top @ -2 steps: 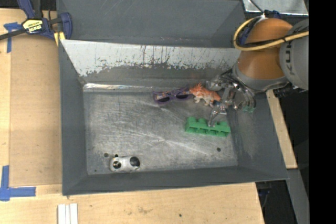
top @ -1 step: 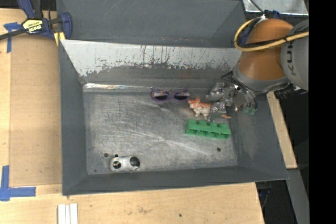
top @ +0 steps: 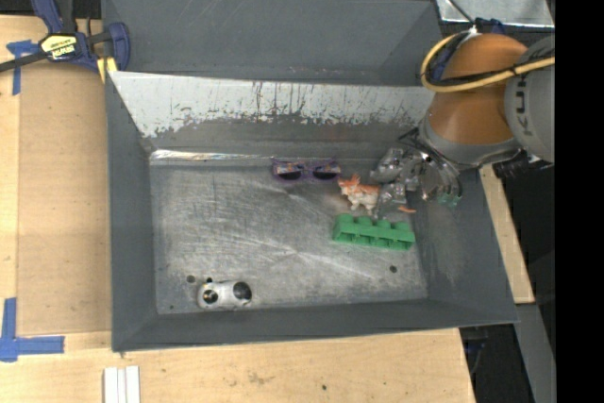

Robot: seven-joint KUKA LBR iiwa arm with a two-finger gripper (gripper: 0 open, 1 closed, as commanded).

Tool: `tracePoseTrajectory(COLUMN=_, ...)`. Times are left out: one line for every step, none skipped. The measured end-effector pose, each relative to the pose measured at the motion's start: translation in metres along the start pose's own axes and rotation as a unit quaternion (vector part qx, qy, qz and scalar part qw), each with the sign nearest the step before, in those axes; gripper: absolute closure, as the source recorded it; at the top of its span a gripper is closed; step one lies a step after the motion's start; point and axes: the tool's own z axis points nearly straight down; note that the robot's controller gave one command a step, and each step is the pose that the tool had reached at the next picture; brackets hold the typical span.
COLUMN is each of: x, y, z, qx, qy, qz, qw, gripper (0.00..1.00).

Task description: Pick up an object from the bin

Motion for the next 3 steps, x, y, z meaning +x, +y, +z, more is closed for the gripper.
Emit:
tracePoseTrajectory(x=-0.005, y=-0.004, z=0.001, qx=-0.001, qy=0.0005, qz=-0.026, qw=0.9997, gripper=1.0)
tracePoseTrajectory(x=0.007, y=-0.013, z=-0.026, qx=0.0, qy=0.0039, qz=-0.06, qw=0.9982, gripper=1.0)
tracePoseTrajectory(x=0.01, y=-0.03, z=-0.085, qx=-0.001, qy=0.0034, qz=-0.022, qw=0.9997, gripper=1.0)
